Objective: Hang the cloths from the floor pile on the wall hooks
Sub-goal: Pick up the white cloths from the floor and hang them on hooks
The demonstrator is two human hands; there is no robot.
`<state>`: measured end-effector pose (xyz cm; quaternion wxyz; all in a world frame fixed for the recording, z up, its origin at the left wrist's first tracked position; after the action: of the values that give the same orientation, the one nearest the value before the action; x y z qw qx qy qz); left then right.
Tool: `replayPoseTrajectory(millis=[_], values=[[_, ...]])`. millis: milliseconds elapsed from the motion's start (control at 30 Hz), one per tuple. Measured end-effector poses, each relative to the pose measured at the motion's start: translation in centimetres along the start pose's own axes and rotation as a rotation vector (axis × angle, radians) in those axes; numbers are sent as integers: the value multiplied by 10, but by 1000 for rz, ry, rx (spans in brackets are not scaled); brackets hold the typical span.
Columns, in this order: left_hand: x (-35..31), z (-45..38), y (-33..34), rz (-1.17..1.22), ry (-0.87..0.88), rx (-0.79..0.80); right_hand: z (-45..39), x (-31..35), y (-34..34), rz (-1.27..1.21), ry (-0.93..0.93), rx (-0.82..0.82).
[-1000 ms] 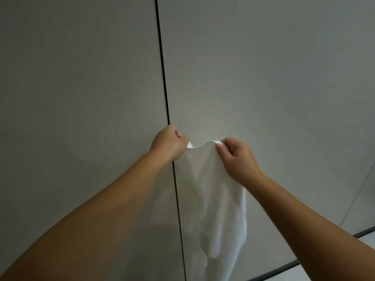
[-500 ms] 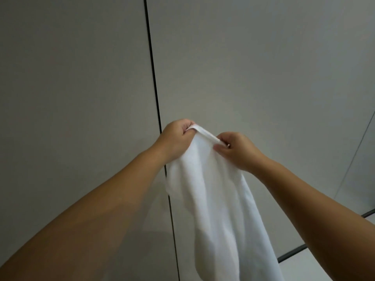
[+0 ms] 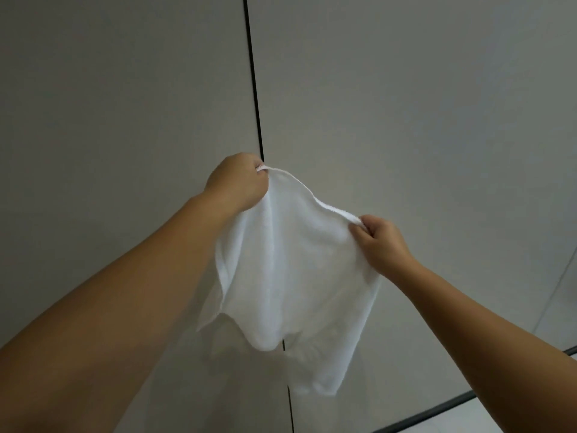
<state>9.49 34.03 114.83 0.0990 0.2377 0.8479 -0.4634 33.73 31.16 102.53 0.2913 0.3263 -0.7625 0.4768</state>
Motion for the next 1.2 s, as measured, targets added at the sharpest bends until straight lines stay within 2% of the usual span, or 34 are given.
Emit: replayPoseTrajectory(millis=[133, 233, 433, 600, 800, 1000, 1200], values=[[26, 17, 46, 77, -67, 270, -11, 35, -7, -4, -104, -57], [10, 39, 81, 287, 23, 430, -17, 61, -3, 47, -189, -11], [-38, 62, 109, 680, 72, 545, -15, 87, -1, 132, -312, 39], [-52, 55, 111, 735, 81, 409, -12, 77, -15, 124, -290, 13], [-61, 59, 118, 791, 36, 395, -5, 62, -22, 83, -251, 5], [-48, 46, 70, 553, 61, 89, 2, 43, -9, 196, -202, 54], [-30, 38, 20, 224, 163, 71, 16, 38, 31, 234, -126, 197]])
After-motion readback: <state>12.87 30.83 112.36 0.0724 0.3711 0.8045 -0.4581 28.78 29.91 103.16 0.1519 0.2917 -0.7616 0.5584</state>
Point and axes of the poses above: each hand's wrist, its own z-axis away from the middle knuckle, its own y-axis out of the palm, x = y × z, the point moved 9 cm from there along -z, towards the middle knuckle, and after that the axes turned 2 degrees about z, right-handed, at the moved point
